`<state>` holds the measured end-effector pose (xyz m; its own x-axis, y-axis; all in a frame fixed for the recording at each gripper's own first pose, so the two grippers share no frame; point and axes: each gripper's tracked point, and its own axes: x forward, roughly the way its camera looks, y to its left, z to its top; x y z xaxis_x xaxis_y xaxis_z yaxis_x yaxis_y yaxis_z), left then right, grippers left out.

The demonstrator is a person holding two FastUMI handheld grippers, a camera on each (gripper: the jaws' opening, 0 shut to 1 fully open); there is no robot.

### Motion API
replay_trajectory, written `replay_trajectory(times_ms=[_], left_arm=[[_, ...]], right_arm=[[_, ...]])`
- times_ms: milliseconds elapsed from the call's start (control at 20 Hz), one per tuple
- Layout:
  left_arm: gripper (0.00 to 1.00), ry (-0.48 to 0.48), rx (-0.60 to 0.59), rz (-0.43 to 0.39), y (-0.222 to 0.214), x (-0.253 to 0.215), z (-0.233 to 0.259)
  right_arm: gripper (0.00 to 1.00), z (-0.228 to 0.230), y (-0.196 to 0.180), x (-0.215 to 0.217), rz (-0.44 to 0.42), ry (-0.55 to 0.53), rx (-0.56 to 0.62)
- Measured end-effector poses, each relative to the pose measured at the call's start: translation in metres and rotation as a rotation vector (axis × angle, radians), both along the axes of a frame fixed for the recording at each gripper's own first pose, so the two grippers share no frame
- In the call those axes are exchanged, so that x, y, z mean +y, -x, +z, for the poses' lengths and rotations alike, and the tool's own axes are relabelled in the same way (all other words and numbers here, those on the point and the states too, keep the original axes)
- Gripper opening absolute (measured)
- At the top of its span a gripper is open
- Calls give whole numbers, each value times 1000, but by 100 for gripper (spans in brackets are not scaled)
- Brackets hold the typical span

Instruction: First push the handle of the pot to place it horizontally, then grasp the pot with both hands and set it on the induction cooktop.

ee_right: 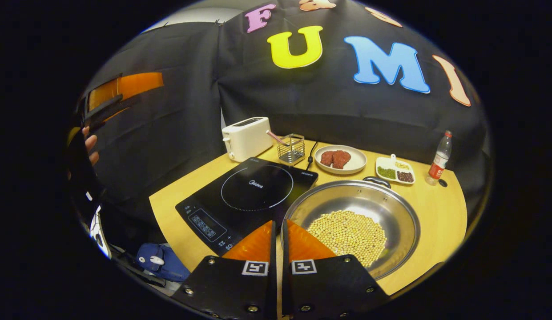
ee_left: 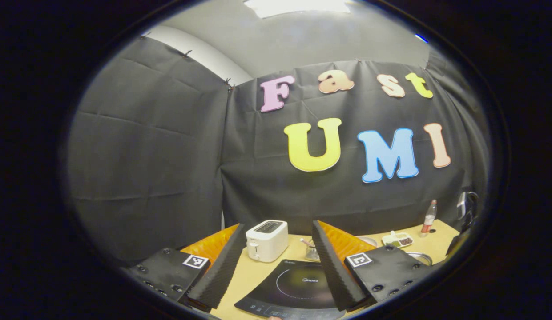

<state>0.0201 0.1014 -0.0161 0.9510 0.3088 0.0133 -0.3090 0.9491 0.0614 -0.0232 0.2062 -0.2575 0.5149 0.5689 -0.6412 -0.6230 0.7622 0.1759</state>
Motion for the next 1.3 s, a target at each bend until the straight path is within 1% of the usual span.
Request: replay_trajectory(times_ms=[50, 100, 150, 250, 450, 650, 800, 850, 1100, 1200, 1250, 1300], left_arm=[[95, 3, 3, 1, 1, 1, -3], [99, 5, 6, 2, 1, 2, -4], [97, 8, 9, 5, 0, 3, -6], [97, 15, 14, 7, 0, 5, -10], [97, 25, 23, 9, 0, 6, -16], [97, 26, 28, 2, 1, 4, -20], [97, 29, 28, -8, -1, 1, -19], [97, 32, 29, -11, -2, 0, -20], [97, 35, 34, -32, -7, -7, -23], [99, 40, 33, -43, -9, -9, -22], [97, 42, 33, -48, -10, -12, -24], [97, 44, 32, -53, -11, -13, -24]], right_arm=[[5, -6, 4, 2, 12, 10, 21], [5, -13, 9, 4, 24, 16, 41], [5, -18, 13, 7, 37, 24, 63], [5, -31, 20, 10, 52, 40, 105], [5, -51, 33, 9, 52, 56, 192], [5, -68, 39, 1, 43, 92, 253], [5, -73, 42, -3, 27, 93, 277], [4, -72, 41, -3, 20, 90, 278], [1, -74, 41, -10, 4, 102, 281], [1, -76, 42, -15, -7, 116, 292], [1, -77, 43, -18, -11, 124, 299], [1, -78, 46, -21, -16, 130, 304]])
